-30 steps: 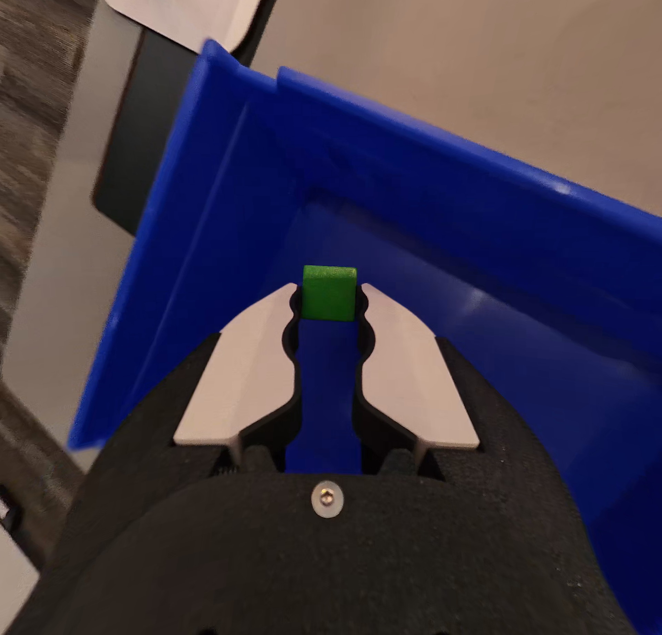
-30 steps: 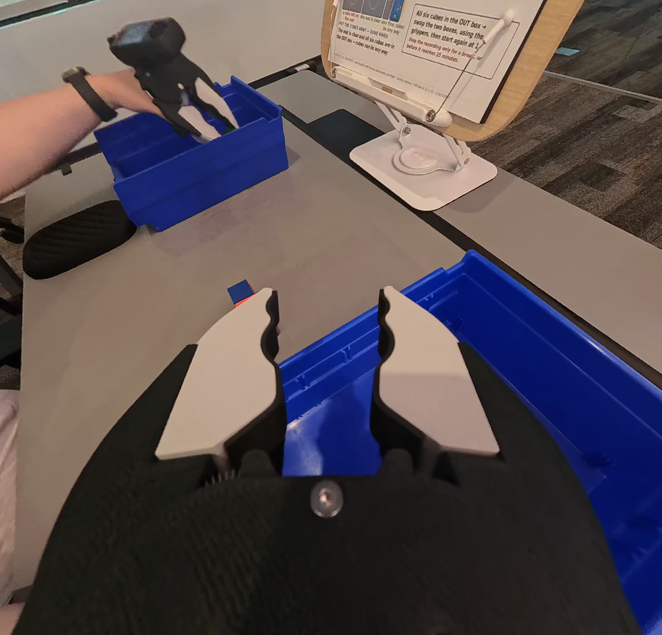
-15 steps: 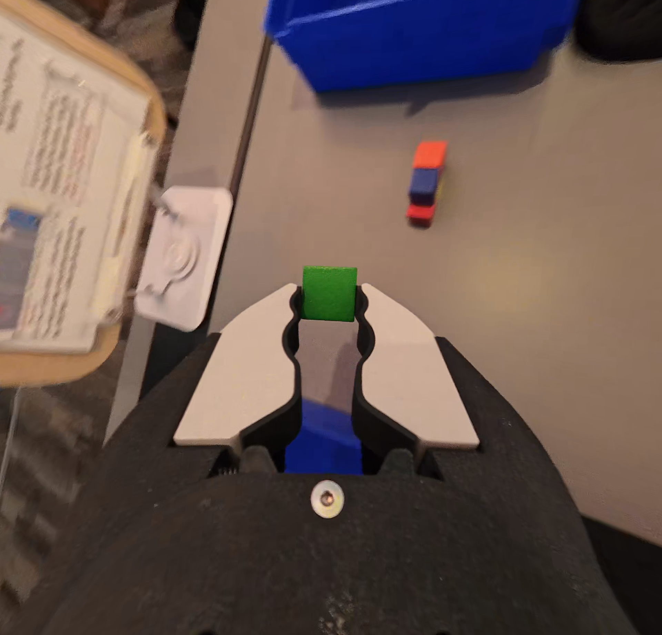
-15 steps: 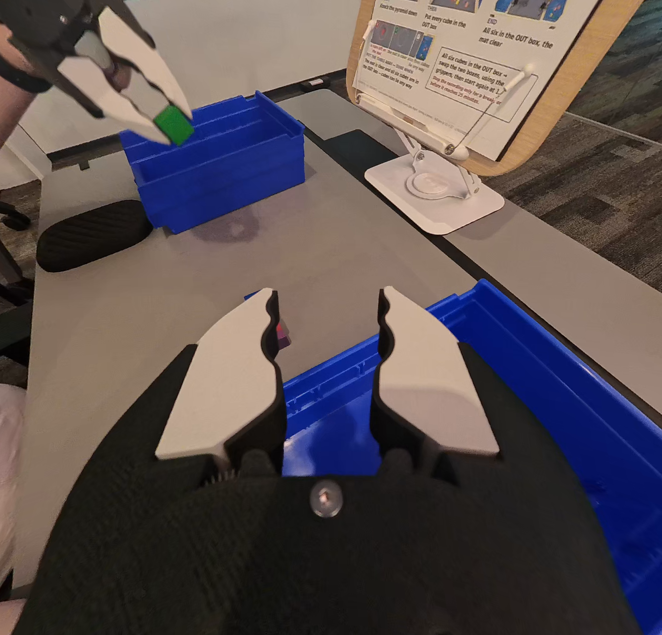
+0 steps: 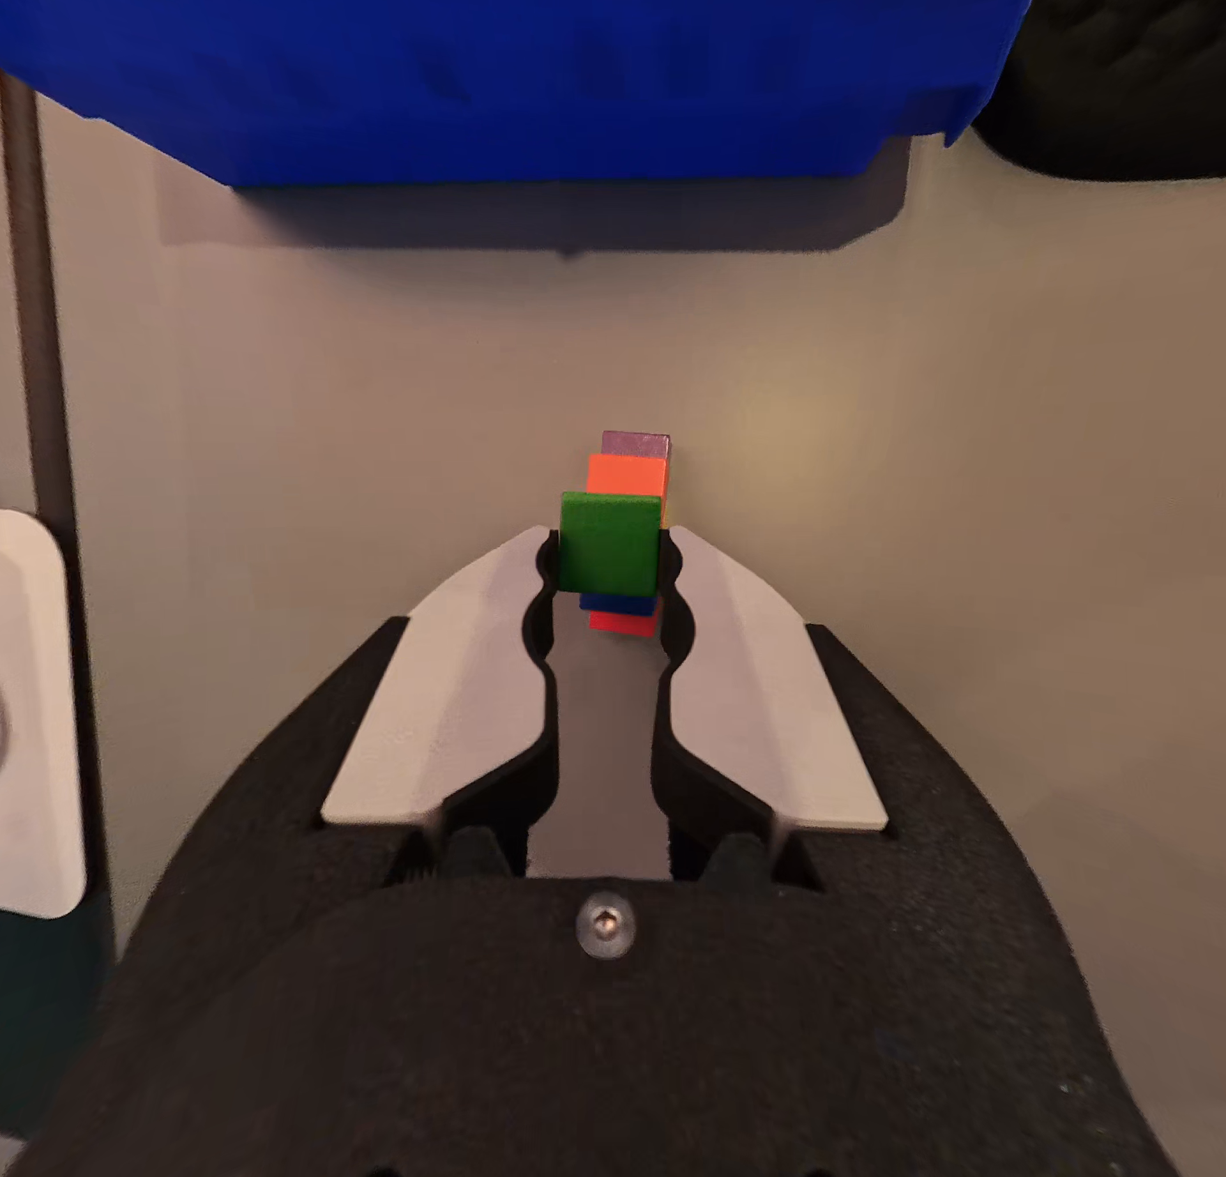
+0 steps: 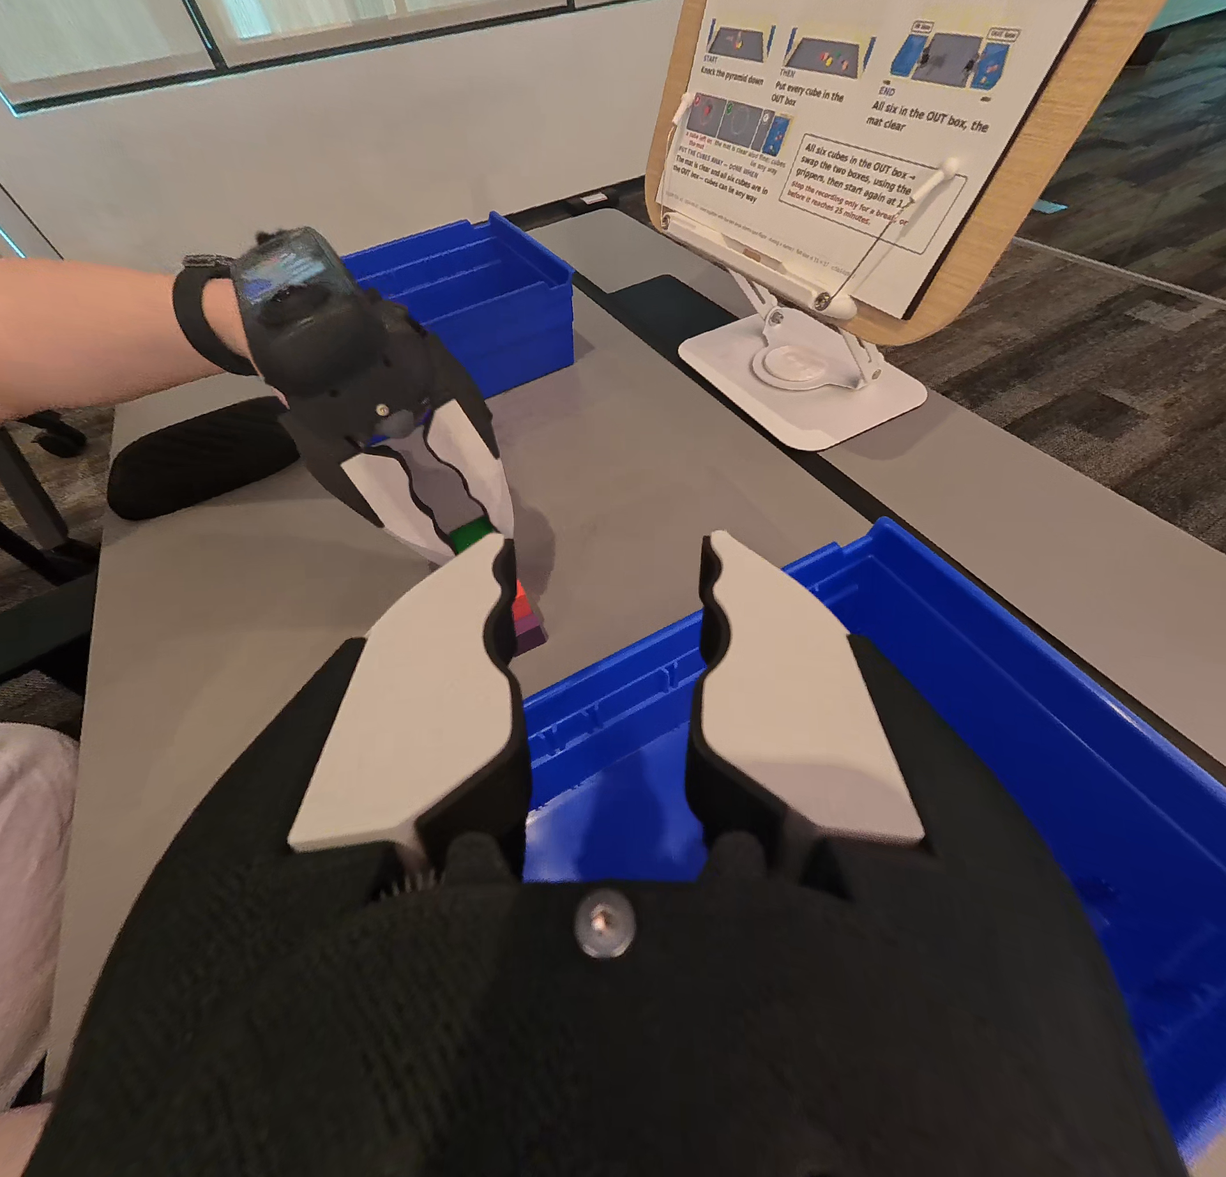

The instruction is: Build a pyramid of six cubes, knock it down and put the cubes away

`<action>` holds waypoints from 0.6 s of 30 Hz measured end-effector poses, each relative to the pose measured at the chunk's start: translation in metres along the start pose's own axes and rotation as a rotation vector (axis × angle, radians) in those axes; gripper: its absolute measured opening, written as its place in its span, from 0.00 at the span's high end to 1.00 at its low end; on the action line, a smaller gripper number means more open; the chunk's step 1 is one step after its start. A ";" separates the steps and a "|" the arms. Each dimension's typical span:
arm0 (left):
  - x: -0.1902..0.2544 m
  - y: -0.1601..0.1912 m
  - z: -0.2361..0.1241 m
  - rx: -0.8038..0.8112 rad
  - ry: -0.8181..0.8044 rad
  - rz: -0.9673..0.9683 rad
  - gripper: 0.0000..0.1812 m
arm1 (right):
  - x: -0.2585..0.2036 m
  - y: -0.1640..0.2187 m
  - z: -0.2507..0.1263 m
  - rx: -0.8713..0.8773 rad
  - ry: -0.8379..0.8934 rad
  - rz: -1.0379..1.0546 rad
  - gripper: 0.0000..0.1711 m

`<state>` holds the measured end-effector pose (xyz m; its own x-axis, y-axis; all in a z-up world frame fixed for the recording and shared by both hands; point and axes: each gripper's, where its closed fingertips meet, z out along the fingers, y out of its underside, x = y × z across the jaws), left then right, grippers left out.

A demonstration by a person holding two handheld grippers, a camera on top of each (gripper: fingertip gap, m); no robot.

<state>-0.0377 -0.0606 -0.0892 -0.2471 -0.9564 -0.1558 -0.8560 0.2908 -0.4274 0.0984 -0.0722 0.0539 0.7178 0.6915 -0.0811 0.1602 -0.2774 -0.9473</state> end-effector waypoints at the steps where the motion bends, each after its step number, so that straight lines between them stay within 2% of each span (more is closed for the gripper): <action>1: 0.000 0.000 0.002 -0.003 0.005 -0.001 0.84 | 0.000 0.000 0.001 -0.003 0.000 -0.001 0.68; 18: 0.000 0.003 0.009 0.009 0.039 -0.024 0.84 | -0.005 -0.001 0.015 -0.063 -0.006 -0.048 0.68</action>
<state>-0.0362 -0.0591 -0.0990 -0.2449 -0.9632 -0.1104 -0.8575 0.2683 -0.4390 0.0841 -0.0655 0.0500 0.7040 0.7092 -0.0378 0.2374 -0.2851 -0.9286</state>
